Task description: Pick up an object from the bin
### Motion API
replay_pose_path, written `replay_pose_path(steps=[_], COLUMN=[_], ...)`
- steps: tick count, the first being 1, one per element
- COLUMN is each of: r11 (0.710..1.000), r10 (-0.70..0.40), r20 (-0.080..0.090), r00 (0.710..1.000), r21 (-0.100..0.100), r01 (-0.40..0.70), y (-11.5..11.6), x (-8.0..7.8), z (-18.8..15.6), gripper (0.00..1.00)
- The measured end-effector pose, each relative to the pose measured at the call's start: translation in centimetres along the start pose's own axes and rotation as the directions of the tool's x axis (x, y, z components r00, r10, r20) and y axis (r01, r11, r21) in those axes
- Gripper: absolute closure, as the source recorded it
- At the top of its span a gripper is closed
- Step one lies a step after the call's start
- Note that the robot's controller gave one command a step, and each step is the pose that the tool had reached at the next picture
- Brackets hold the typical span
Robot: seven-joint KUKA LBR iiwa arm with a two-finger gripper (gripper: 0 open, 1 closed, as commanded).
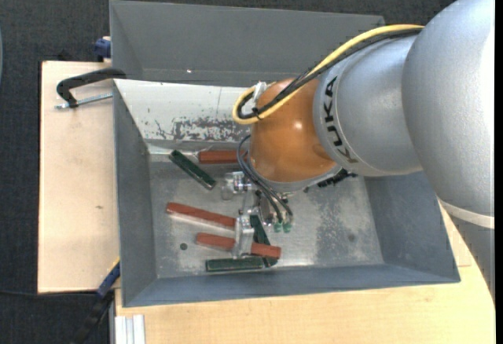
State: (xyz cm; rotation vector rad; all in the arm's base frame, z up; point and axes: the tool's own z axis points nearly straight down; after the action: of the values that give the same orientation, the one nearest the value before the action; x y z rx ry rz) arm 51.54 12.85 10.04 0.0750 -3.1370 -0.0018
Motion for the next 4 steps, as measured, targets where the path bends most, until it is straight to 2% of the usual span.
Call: replay_pose_path(steps=[1,2,3,4], r11=[0.999,0.999,1.0,1.0], r10=[0.042,0.042,0.002,-0.004], r20=[0.004,0.003,0.007,0.007], r00=[0.999,0.999,1.0,1.0], r21=[0.0,0.0,0.0,0.0], r01=[-0.042,-0.042,-0.002,0.004], y=[-3.7,-3.7,-2.9,-2.1], x=[1.0,1.0,0.8,-1.6], z=[2.9,2.9,1.2,0.4], gripper=[1.0,1.0,1.0,1.0])
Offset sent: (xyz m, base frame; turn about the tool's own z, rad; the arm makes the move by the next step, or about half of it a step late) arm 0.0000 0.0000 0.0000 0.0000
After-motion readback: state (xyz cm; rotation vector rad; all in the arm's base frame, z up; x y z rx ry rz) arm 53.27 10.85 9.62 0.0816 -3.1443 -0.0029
